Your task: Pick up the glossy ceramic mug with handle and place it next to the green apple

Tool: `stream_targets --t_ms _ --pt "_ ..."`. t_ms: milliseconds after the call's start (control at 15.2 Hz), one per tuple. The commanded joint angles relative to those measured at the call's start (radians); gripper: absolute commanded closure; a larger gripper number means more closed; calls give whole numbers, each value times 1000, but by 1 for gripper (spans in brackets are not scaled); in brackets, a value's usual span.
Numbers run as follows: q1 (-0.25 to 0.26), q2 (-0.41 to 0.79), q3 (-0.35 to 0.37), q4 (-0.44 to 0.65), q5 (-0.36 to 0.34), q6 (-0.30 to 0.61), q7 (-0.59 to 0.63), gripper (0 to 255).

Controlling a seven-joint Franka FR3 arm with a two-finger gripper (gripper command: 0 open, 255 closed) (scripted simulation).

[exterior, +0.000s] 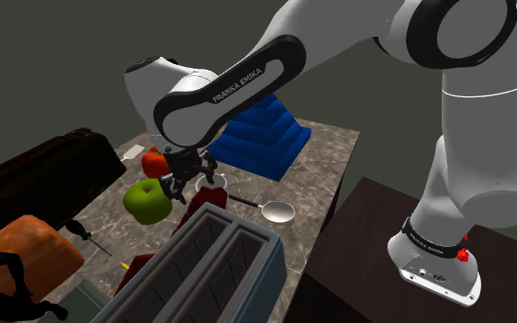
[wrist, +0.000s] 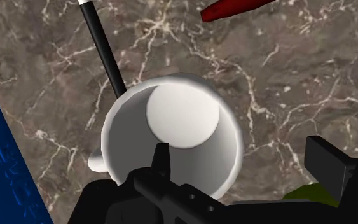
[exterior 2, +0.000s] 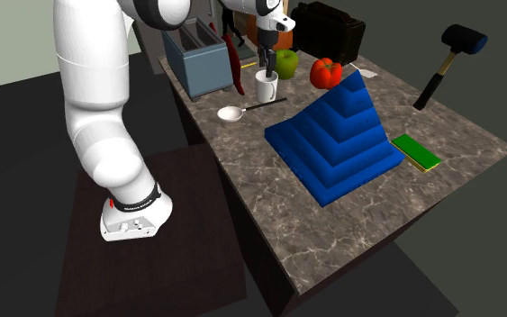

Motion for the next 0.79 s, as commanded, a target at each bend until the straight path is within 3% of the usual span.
stream_targets --t_ms 0,198,726 --pt "0 -8 2 23 3 -31 -2 0" --pt "2 -24 5 95 11 -118 -8 0" --pt "3 -24 5 95 11 -118 -8 0"
